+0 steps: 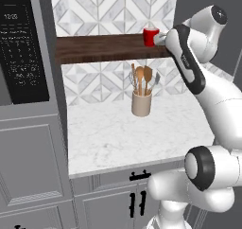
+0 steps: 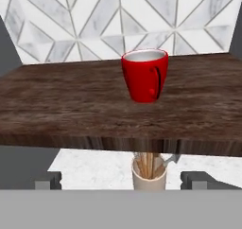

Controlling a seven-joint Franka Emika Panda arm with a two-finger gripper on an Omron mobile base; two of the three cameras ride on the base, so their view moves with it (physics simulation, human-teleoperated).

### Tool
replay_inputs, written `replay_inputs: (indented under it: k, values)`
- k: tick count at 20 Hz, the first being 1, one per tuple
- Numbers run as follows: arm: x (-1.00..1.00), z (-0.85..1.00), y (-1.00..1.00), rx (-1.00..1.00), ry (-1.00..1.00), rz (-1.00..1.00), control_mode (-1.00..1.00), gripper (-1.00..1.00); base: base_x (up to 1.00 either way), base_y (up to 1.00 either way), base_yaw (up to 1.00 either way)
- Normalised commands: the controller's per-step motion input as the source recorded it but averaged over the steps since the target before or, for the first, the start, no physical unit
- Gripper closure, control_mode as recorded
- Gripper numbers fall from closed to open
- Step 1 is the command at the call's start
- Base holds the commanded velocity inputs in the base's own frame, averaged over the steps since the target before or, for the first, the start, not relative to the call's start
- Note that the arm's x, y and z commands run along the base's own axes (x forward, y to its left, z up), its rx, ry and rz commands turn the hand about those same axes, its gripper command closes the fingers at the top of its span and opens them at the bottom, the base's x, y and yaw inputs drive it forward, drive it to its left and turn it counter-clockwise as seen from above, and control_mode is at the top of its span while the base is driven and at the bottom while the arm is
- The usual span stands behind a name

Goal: Gather all objects into one cabinet and sort the glasses and bowls to opposite sides.

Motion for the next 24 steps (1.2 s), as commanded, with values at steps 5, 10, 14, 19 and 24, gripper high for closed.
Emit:
replay_inputs:
  k: [5,10,14,19,24]
  values:
    - [0.53,0.05,-0.24,-0.01,0.01,0.00,-1.00,-1.00,0.00,0.00,0.00]
    - [0.52,0.00,-0.05,0.00,0.01,0.00,-1.00,-1.00,0.00,0.00,0.00]
    - [0.46,0.00,-0.02,0.00,0.01,0.00,-1.00,-1.00,0.00,0.00,0.00]
    - [0.41,0.00,-0.08,0.00,0.02,0.00,-1.00,-1.00,0.00,0.00,0.00]
    - [0.26,0.00,-0.02,0.00,0.01,0.00,-1.00,-1.00,0.00,0.00,0.00]
